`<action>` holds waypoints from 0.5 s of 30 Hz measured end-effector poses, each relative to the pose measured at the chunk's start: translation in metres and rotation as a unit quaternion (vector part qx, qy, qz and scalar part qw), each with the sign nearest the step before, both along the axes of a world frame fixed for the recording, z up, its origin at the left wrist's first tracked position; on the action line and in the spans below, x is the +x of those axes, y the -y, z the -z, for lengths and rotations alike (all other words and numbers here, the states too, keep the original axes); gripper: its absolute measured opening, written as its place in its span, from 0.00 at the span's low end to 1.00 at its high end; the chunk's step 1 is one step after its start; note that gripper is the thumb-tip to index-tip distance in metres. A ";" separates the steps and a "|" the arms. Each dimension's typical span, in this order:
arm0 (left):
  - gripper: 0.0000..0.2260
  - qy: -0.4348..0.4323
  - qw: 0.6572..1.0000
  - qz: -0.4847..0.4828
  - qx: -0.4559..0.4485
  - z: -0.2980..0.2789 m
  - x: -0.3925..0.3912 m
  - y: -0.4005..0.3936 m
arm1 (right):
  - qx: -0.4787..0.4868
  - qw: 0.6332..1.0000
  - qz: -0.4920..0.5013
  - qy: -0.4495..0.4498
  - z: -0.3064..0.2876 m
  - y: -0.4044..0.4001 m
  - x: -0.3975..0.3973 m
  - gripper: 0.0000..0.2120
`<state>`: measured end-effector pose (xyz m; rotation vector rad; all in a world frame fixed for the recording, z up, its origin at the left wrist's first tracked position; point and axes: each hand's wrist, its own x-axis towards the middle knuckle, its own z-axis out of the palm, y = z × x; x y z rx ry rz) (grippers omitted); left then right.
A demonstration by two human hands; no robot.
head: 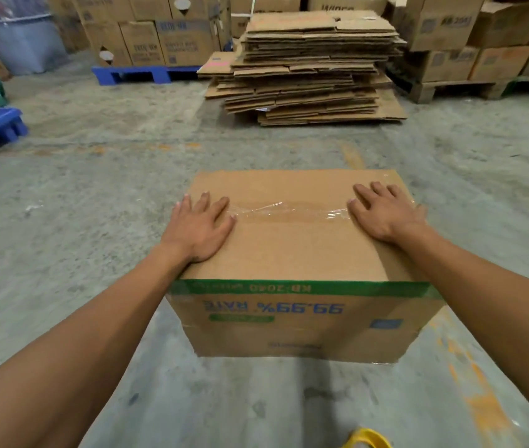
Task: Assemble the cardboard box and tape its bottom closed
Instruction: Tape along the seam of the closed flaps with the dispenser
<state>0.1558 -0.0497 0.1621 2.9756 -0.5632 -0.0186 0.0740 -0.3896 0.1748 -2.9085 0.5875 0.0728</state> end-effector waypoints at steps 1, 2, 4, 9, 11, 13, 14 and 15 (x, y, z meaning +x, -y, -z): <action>0.29 0.001 1.000 0.007 -0.001 0.001 -0.003 -0.002 | -0.004 1.000 0.005 0.000 0.001 -0.003 -0.003 0.30; 0.29 0.006 1.000 0.013 -0.001 0.002 -0.005 -0.004 | -0.007 1.000 0.013 0.003 0.000 -0.006 -0.007 0.29; 0.29 0.007 1.000 0.026 0.002 0.001 -0.012 -0.008 | -0.020 0.999 0.024 0.012 -0.001 -0.021 -0.014 0.28; 0.27 -0.003 0.999 0.042 0.010 -0.005 -0.027 0.001 | -0.029 0.990 -0.128 0.051 -0.001 -0.078 -0.028 0.24; 0.28 -0.013 0.999 0.041 0.029 -0.005 -0.034 0.013 | 0.009 0.962 -0.249 0.108 0.002 -0.100 -0.042 0.23; 0.29 -0.017 0.998 0.049 0.032 -0.004 -0.041 0.022 | 0.033 0.905 -0.361 0.221 0.003 -0.121 -0.068 0.18; 0.30 -0.017 0.998 0.051 0.027 -0.004 -0.042 0.024 | 0.021 0.867 -0.414 0.276 0.007 -0.131 -0.084 0.15; 0.30 -0.014 0.998 0.051 0.021 -0.004 -0.042 0.023 | -0.002 0.828 -0.475 0.299 0.014 -0.140 -0.103 0.13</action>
